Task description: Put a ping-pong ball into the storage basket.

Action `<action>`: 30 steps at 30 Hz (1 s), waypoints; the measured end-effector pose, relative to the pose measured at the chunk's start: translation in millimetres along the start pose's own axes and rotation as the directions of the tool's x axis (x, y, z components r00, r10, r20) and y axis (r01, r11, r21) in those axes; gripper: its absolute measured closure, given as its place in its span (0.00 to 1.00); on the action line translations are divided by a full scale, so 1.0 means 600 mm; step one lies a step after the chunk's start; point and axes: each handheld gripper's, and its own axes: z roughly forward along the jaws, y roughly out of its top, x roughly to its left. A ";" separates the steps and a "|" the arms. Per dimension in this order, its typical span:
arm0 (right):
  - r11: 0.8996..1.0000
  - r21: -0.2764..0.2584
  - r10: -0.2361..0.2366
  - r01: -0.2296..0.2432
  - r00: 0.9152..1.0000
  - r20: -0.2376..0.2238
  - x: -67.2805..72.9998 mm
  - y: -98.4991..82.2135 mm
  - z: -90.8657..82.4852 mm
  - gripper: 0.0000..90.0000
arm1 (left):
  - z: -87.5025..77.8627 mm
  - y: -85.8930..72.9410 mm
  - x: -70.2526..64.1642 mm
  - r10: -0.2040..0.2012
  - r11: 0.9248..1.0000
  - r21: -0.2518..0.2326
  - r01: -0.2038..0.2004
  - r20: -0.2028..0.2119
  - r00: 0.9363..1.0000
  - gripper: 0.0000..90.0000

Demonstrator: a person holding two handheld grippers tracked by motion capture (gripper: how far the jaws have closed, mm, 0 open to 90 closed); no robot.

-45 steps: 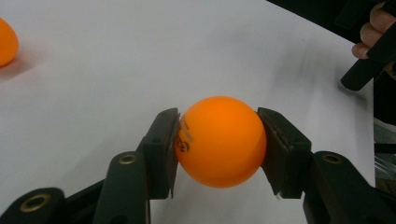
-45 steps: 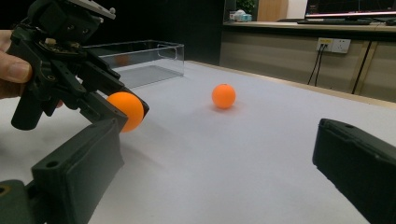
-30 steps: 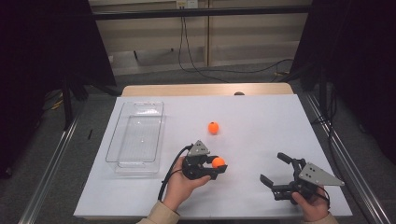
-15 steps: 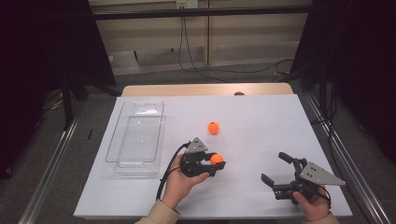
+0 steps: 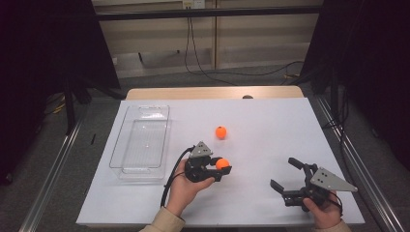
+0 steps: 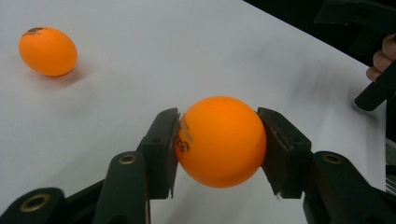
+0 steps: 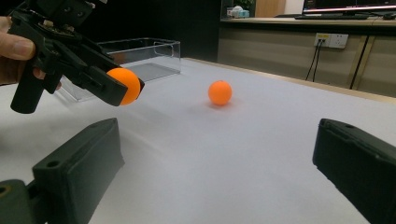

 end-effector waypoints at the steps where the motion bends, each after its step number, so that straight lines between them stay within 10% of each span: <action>1: 1.000 0.001 -0.001 0.001 1.000 0.001 0.000 0.000 0.000 0.01 | 0.000 0.000 0.000 0.001 1.000 0.001 -0.001 0.000 1.000 0.57; 30: 1.000 0.001 -0.008 0.008 1.000 -0.003 0.003 0.001 0.002 0.01 | -0.024 0.015 0.011 -0.019 1.000 -0.017 0.019 -0.035 0.999 0.57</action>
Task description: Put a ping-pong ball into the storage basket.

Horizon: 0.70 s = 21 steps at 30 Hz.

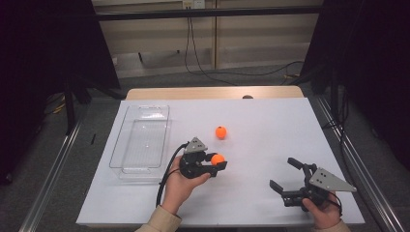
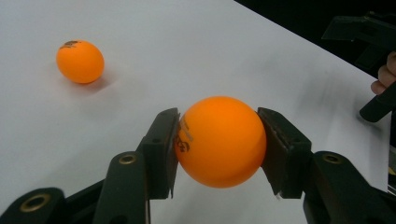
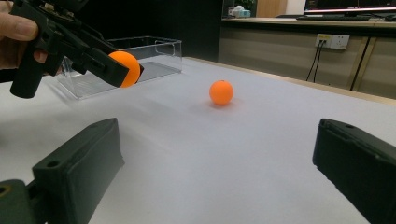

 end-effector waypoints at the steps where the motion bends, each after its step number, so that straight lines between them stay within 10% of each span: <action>1: 1.000 -0.001 0.001 -0.001 1.000 0.000 0.000 0.000 0.000 0.01 | -0.001 0.001 0.000 -0.001 1.000 0.002 0.001 -0.001 1.000 0.57; 21: 1.000 0.001 -0.003 0.003 1.000 -0.004 0.001 0.001 0.003 0.01 | -0.012 0.017 0.009 -0.023 1.000 -0.010 0.022 -0.014 1.000 0.57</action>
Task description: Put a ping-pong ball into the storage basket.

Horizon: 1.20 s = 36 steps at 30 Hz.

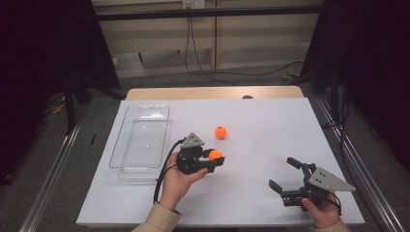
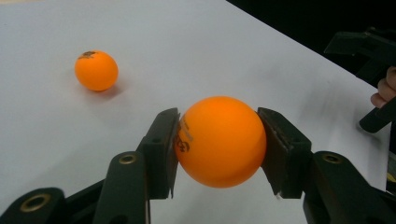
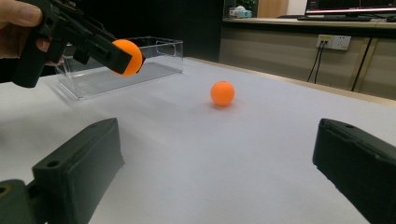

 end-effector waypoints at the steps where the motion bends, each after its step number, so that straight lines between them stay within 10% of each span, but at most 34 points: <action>1: 1.000 0.000 -0.001 0.001 1.000 0.000 0.000 0.000 0.000 0.01 | -0.001 0.001 0.002 -0.002 1.000 0.001 0.002 0.000 1.000 0.57; 36: 1.000 -0.004 -0.002 0.002 1.000 0.002 0.001 0.001 0.000 0.01 | -0.036 0.014 0.024 -0.015 0.999 -0.039 0.013 -0.046 0.999 0.57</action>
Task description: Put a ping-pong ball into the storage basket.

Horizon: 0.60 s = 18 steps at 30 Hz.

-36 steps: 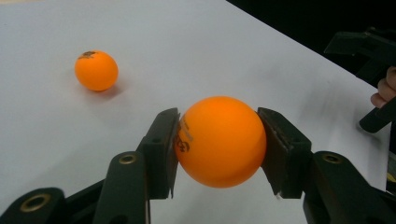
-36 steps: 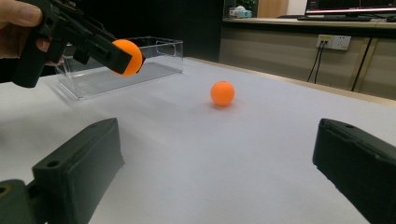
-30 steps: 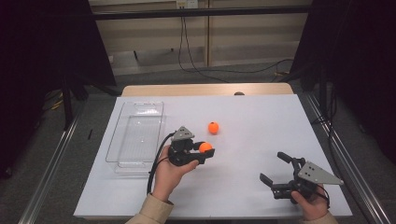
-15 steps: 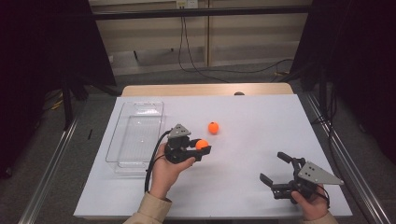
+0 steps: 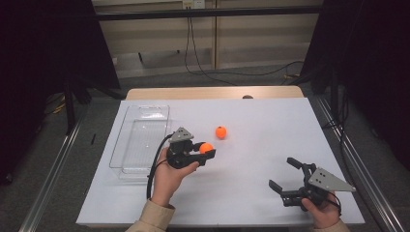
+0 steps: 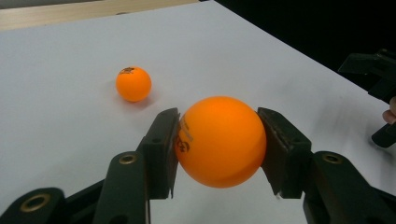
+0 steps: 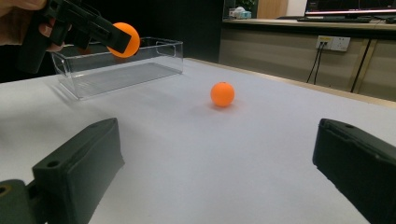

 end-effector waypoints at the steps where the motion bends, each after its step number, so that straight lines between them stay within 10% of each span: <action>1: 1.000 -0.001 -0.003 0.003 1.000 -0.001 0.000 0.000 0.000 0.01 | -0.001 0.000 0.001 -0.001 1.000 -0.001 0.001 0.002 1.000 0.57; 18: 1.000 -0.001 -0.003 0.003 1.000 -0.004 0.001 0.001 0.001 0.01 | -0.019 -0.001 0.016 -0.021 1.000 -0.012 0.020 -0.031 0.999 0.57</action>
